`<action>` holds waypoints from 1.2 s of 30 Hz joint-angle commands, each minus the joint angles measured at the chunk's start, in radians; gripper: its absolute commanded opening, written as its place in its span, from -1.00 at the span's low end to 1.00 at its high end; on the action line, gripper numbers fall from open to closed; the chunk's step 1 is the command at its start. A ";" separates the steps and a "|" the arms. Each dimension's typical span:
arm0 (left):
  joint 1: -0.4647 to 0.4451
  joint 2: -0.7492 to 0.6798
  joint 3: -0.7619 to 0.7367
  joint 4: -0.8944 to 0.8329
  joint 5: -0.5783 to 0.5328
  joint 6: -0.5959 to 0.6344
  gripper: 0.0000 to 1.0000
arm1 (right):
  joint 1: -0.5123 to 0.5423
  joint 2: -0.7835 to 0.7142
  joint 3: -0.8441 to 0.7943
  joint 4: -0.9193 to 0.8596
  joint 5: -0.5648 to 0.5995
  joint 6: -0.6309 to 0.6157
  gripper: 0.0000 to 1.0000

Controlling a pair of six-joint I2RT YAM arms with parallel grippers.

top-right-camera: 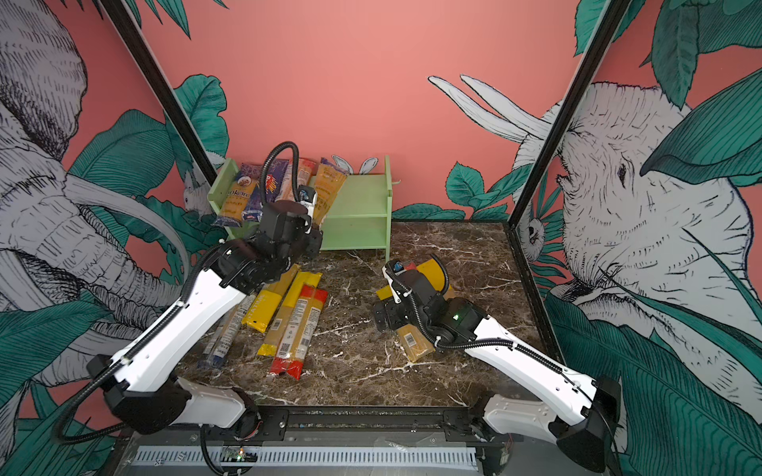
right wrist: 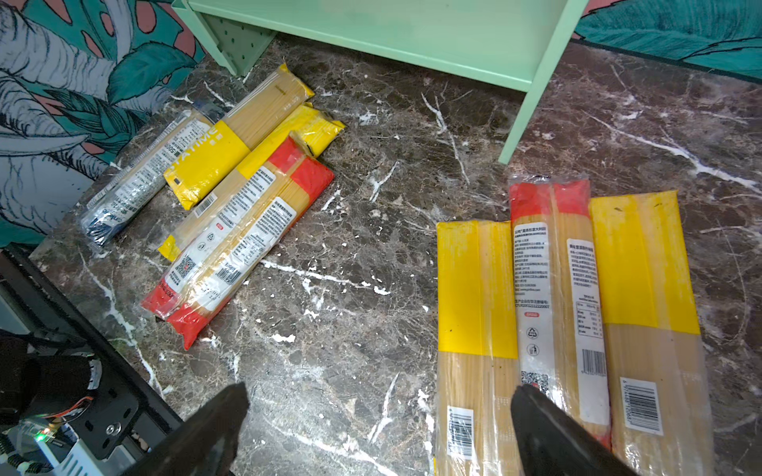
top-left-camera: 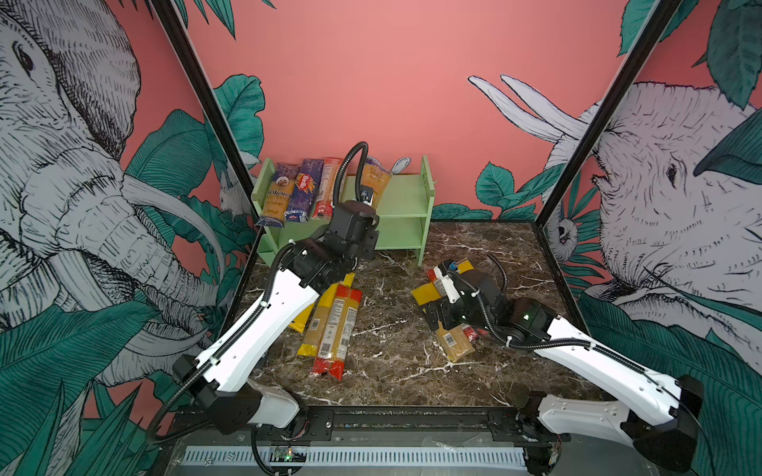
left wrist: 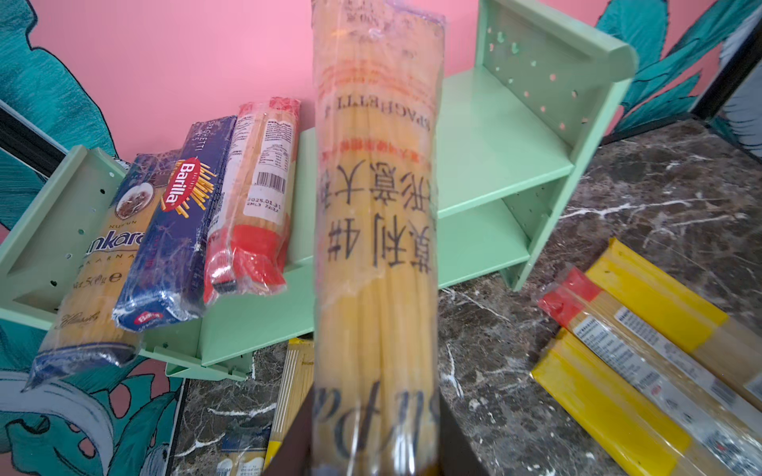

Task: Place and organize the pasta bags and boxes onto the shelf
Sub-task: 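Lift the Mei Pasta pack upright and carry it to the shelf top, then stand the Mei Pasta pack beside the red-and-white pack and open the left gripper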

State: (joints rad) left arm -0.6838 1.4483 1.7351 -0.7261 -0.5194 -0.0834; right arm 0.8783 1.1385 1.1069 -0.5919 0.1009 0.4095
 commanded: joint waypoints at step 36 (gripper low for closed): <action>0.307 0.419 0.406 0.242 0.262 -0.172 -0.87 | -0.222 0.012 0.025 -0.005 -0.114 -0.039 0.97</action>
State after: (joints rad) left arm -0.3832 1.9026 2.0632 -0.6502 -0.2642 -0.2405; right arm 0.6651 1.1439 1.1061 -0.6041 0.0013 0.3798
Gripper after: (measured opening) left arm 0.310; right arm 0.987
